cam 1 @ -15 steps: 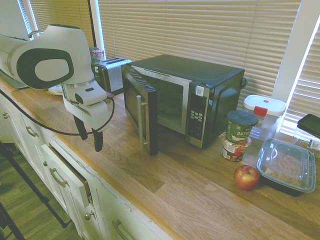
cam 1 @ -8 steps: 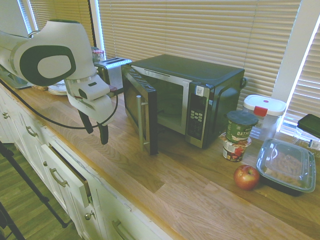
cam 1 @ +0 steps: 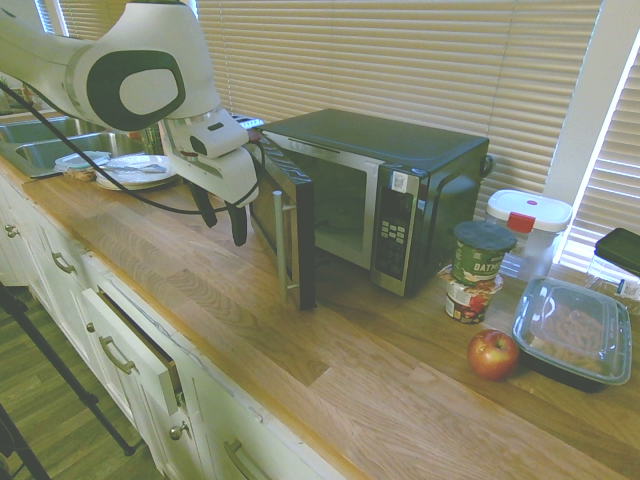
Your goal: Close the microwave
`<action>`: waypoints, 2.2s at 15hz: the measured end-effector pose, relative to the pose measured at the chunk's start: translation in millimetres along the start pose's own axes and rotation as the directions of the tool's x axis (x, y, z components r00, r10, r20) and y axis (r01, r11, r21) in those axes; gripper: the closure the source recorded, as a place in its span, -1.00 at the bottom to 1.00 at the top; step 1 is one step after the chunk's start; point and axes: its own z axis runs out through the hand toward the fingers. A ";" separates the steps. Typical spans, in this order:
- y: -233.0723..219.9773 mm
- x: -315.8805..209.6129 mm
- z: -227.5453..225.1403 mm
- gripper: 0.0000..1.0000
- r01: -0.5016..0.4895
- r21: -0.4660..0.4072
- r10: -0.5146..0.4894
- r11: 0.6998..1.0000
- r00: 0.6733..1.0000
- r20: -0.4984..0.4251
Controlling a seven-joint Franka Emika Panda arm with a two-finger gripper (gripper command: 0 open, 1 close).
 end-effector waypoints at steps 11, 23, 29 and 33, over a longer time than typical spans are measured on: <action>-49.6 67.3 -12.9 -1.00 -0.056 0.044 0.057 0.997 0.998 -0.023; -92.9 135.8 0.3 -1.00 -0.113 0.013 0.113 0.993 0.994 -0.001; -86.3 131.5 0.4 -1.00 -0.112 0.022 0.112 0.993 0.994 0.000; -51.5 100.6 14.9 -1.00 -0.092 -0.004 0.092 0.996 0.995 0.025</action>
